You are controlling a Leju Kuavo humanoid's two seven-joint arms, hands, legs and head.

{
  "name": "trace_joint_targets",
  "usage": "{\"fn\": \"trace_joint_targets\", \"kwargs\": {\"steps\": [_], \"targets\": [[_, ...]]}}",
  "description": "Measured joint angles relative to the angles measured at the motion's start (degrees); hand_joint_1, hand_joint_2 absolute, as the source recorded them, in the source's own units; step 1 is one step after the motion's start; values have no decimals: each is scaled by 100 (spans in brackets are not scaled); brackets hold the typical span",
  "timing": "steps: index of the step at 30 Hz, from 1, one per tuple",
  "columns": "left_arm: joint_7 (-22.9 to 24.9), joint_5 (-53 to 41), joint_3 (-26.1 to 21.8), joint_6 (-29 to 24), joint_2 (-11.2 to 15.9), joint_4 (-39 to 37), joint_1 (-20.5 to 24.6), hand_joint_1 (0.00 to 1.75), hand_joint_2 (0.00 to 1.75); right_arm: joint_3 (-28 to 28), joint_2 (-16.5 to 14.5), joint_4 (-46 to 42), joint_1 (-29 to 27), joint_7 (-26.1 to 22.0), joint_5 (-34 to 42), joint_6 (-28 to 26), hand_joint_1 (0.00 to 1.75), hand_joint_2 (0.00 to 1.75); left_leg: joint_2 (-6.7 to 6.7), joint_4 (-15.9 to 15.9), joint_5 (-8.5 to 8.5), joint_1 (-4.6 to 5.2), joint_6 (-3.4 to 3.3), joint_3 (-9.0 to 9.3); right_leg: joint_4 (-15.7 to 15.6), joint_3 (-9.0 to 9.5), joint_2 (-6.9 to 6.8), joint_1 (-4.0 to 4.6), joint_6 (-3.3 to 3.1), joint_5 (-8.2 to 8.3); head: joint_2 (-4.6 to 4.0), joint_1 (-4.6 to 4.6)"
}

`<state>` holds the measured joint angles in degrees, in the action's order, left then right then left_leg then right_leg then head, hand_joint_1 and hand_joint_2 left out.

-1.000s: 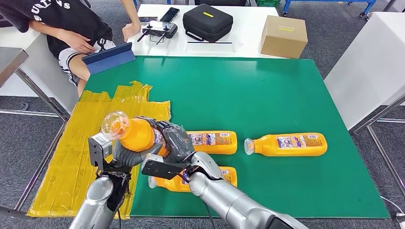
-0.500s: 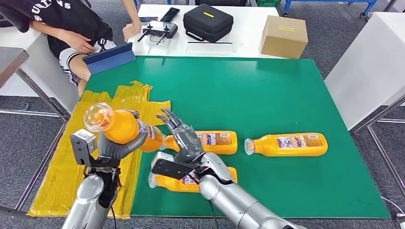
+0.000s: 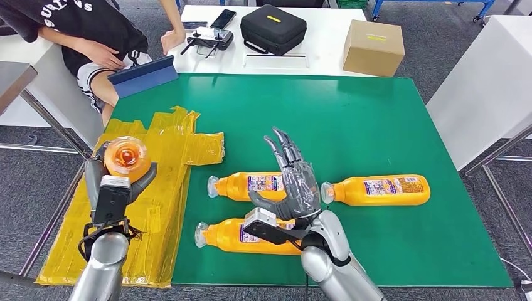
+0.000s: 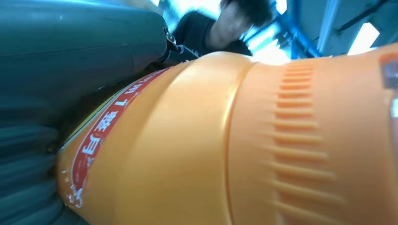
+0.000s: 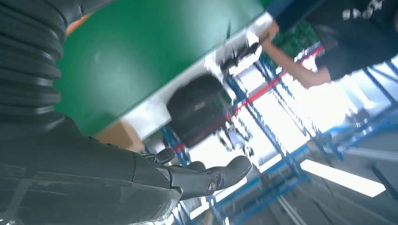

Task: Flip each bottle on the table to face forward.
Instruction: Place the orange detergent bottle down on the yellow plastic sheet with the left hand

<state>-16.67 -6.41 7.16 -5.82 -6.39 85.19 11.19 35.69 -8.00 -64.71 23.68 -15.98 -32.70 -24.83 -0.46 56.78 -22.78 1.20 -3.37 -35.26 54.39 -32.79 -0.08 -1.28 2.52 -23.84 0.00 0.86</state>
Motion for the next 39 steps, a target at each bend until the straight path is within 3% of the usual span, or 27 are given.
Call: {"fn": "trace_joint_targets", "kwargs": {"steps": [2,5,13,22,29,36,37,39], "targets": [[-25,-907,-146,-803,37,-44,-13,175,175,-307,226,-777,-426,117,-554,-145,0,175,-3,0,-1,0,0,-4,-1,-4,-1,0,0,-1,0,-1],[323,-3446,-233,-2189,107,-623,223,175,175,-718,581,-2145,-1081,379,-1722,-553,0,175,0,0,-1,0,0,-4,-3,-8,1,0,-1,1,0,-1],[1230,-5948,-101,-3058,148,-2515,1171,175,175,-750,924,-2655,-1198,697,-2579,-657,0,175,0,1,8,1,-3,-4,-1,-5,1,0,-2,19,0,-1],[2042,-7241,-65,-3383,247,-4242,2013,175,175,-602,1512,-2724,-1359,874,-2656,-928,0,175,1,1,9,2,-4,-6,-2,-7,1,0,-4,20,0,-2],[2606,-7811,-65,-3392,367,-5043,2485,175,175,-557,1665,-2790,-1423,996,-2727,-975,0,175,7,1,10,0,-4,-6,-1,-8,2,2,-4,20,0,-2],[2757,-7876,-77,-3337,503,-5599,2808,175,175,-543,1754,-2826,-1426,1028,-2727,-973,0,175,8,1,11,0,-4,-7,0,-8,2,1,-4,20,0,-1],[2781,-7880,-83,-3305,527,-5675,2860,145,175,-544,1766,-2828,-1428,1030,-2723,-973,0,175,8,1,11,0,-4,-7,0,-8,2,1,-4,20,0,-1],[2805,-7878,-94,-3234,569,-5805,2960,58,175,-544,1784,-2829,-1433,1030,-2715,-970,0,175,8,1,11,0,-4,-7,0,-8,2,1,-4,20,0,-2]]}}
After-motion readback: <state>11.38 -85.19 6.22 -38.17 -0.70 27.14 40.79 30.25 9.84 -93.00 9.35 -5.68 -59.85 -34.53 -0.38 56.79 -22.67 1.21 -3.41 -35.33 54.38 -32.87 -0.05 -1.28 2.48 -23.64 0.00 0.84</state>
